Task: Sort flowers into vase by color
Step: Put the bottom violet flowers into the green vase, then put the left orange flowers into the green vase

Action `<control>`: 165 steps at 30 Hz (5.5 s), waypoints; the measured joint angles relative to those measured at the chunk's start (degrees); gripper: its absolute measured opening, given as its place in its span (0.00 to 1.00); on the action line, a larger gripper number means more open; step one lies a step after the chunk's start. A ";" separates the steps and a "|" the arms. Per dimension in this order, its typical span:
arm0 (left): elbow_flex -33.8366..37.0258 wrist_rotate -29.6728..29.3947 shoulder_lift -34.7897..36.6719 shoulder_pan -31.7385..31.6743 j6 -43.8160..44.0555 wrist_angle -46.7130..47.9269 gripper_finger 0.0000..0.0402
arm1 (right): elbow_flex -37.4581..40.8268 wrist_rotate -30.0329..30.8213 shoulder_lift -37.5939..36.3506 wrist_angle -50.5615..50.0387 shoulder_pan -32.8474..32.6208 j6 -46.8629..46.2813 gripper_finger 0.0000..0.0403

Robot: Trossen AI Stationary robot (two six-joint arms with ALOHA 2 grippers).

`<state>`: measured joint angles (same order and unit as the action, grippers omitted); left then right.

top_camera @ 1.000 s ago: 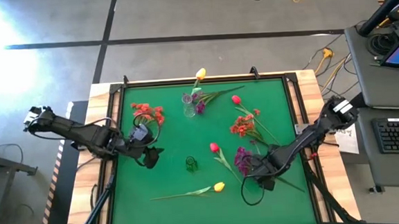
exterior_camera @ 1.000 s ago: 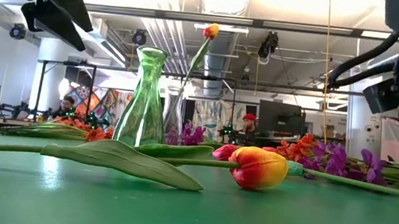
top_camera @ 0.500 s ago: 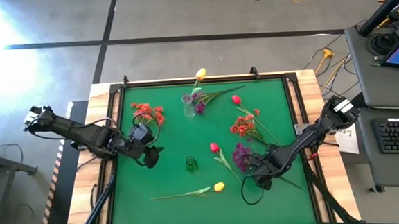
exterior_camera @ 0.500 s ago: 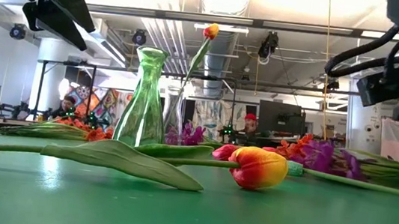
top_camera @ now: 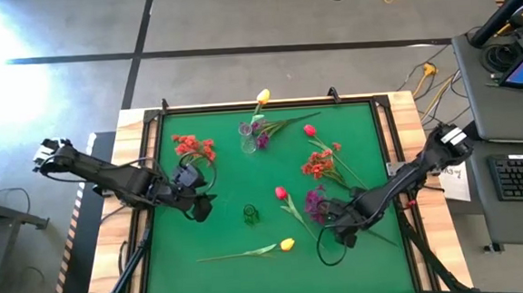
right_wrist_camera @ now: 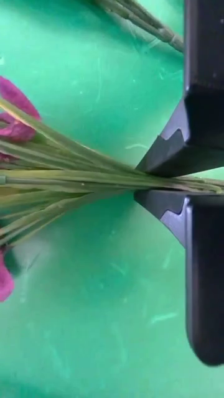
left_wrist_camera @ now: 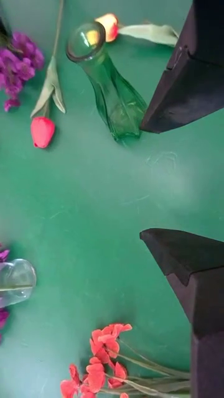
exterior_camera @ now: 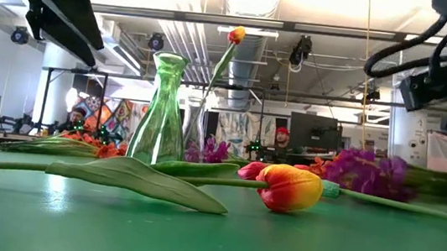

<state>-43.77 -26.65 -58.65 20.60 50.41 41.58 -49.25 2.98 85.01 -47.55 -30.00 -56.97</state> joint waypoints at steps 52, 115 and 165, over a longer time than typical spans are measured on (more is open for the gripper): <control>-0.53 3.69 1.63 0.00 7.79 14.30 0.63 | 2.74 16.09 5.76 119.40 11.02 69.31 0.06; -0.57 -4.31 1.61 -2.03 14.22 14.84 0.63 | -0.13 16.50 -2.71 67.58 14.67 50.99 0.80; -0.46 2.05 -2.43 -11.24 14.63 17.10 0.61 | -0.07 22.68 -12.80 19.04 14.40 23.47 0.76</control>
<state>-44.23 -24.61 -61.08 9.36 65.04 58.68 -49.32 25.66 72.21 -28.52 -15.59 -33.50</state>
